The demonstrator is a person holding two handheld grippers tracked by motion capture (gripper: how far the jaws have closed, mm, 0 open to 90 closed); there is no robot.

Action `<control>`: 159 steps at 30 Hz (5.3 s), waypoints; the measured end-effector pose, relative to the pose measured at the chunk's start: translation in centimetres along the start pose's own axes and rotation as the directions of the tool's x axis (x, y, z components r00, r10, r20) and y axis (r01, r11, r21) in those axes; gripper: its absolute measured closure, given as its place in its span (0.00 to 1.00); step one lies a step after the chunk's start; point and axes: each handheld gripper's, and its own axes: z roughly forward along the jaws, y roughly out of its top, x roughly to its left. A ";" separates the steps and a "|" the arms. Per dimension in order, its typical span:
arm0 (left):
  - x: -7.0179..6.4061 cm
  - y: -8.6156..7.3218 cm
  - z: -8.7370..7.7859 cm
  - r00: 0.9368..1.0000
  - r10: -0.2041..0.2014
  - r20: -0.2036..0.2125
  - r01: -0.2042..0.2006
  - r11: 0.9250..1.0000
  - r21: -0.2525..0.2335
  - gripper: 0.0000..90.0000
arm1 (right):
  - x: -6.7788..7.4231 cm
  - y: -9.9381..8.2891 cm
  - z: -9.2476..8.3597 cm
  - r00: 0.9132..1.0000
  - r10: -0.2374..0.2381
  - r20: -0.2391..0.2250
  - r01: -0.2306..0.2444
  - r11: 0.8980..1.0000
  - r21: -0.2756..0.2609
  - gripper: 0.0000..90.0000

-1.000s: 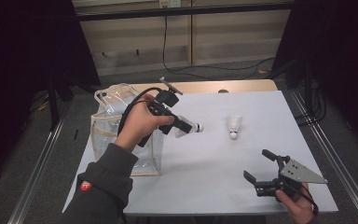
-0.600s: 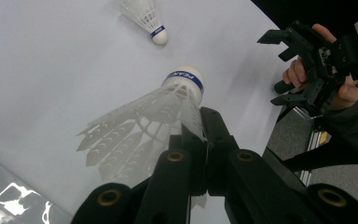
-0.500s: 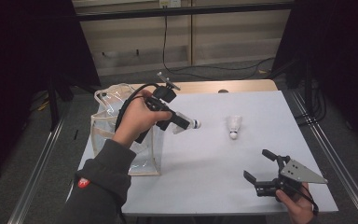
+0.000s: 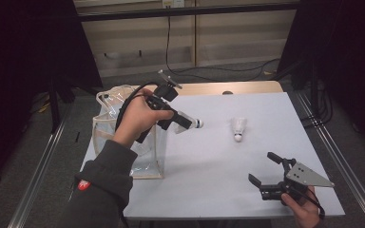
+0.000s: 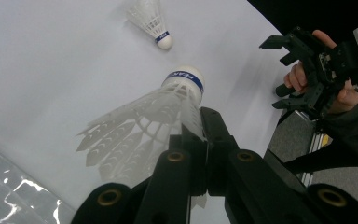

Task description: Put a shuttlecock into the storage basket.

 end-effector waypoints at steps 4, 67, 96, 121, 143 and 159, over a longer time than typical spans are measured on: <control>0.0 0.1 -0.2 1.000 -0.007 -0.003 0.007 1.000 -0.006 1.00 | 0.0 0.0 0.0 1.000 0.000 0.000 0.000 1.000 0.003 0.02; 1.1 1.3 -3.3 0.996 -0.038 -0.079 0.037 0.999 -0.010 1.00 | 0.0 0.0 0.0 1.000 0.005 -0.001 -0.005 1.000 -0.001 0.02; 2.0 0.9 -5.2 0.991 -0.080 -0.109 0.075 0.996 -0.045 1.00 | 0.0 0.1 -0.1 1.000 0.002 0.001 -0.002 1.000 -0.004 0.02; 2.7 0.8 -6.8 0.984 -0.110 -0.142 0.102 0.993 -0.062 1.00 | -0.1 0.1 -0.1 1.000 0.000 0.003 0.000 1.000 -0.005 0.02; 3.3 0.3 -7.6 0.977 -0.132 -0.169 0.121 0.990 -0.069 1.00 | 0.0 0.1 -0.1 1.000 -0.001 0.001 0.001 1.000 -0.005 0.02; 3.9 -0.4 -8.4 0.971 -0.148 -0.188 0.136 0.988 -0.074 1.00 | -0.1 0.1 -0.1 1.000 -0.006 0.001 0.006 1.000 -0.008 0.02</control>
